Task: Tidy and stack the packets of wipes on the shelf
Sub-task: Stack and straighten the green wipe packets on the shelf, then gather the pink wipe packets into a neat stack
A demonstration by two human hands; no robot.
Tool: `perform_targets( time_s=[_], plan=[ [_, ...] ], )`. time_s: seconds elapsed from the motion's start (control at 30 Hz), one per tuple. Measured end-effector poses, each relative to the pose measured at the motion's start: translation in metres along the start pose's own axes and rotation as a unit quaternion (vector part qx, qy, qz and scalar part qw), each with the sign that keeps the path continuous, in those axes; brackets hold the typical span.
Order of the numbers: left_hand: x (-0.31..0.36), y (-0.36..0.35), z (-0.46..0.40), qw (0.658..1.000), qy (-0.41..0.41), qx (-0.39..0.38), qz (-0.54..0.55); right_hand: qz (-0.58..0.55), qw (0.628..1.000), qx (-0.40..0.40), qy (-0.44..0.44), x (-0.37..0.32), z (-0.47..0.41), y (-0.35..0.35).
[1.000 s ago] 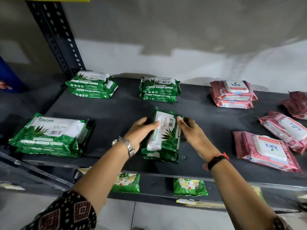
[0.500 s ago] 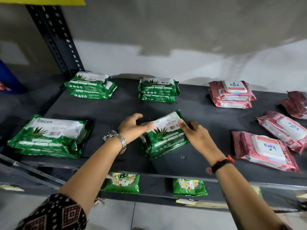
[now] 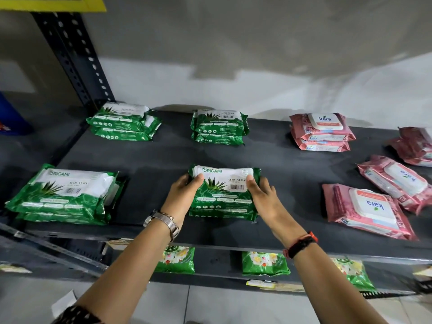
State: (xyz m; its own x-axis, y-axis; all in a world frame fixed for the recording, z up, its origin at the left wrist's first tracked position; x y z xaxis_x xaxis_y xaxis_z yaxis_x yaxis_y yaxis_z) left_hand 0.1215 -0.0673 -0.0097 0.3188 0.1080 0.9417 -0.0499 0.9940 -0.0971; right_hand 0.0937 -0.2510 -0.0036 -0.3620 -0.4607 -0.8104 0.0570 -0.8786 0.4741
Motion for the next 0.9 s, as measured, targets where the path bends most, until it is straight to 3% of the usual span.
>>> perform_targets(
  time_s=[0.27, 0.37, 0.47, 0.6, 0.73, 0.9],
  plan=[
    [-0.002, 0.004, 0.000, 1.000, 0.014, 0.008, 0.005, -0.004, 1.000, -0.002, -0.008, 0.000, 0.008, -0.004],
    [0.012, 0.009, 0.003, 0.993, -0.024, 0.058, -0.097, 0.024, 1.000, 0.000, -0.005, 0.002, 0.007, 0.003],
    [0.060, -0.004, 0.027, 0.929, -0.199, 0.140, -0.278, 0.058, 0.996, 0.060, 0.040, -0.004, 0.006, 0.038],
    [0.088, -0.086, 0.059, 0.840, -0.376, 0.081, -0.383, 0.118, 0.975, 0.165, 0.090, -0.008, 0.014, 0.113],
    [0.071, -0.170, 0.071, 0.781, -0.424, 0.008, -0.459, 0.240, 0.927, 0.258, 0.131, 0.000, 0.022, 0.189],
    [0.017, -0.219, 0.058, 0.743, -0.380, -0.035, -0.550, 0.361, 0.897, 0.252, 0.032, 0.061, 0.005, 0.272]
  ],
)
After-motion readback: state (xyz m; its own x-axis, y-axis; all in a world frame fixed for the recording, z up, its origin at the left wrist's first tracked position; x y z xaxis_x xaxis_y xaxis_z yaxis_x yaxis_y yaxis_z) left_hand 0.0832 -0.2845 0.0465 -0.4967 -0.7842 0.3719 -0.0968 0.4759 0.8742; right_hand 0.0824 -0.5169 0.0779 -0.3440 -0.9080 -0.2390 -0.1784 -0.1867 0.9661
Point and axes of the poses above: each hand's wrist, its own z-axis away from the middle knuckle, its own y-axis out of the back of the hand, x = y × z, the point moved 9 cm from there along -z, towards the middle knuckle, and after that the axes turned 8 degrees about z, right-handed, at the moved point
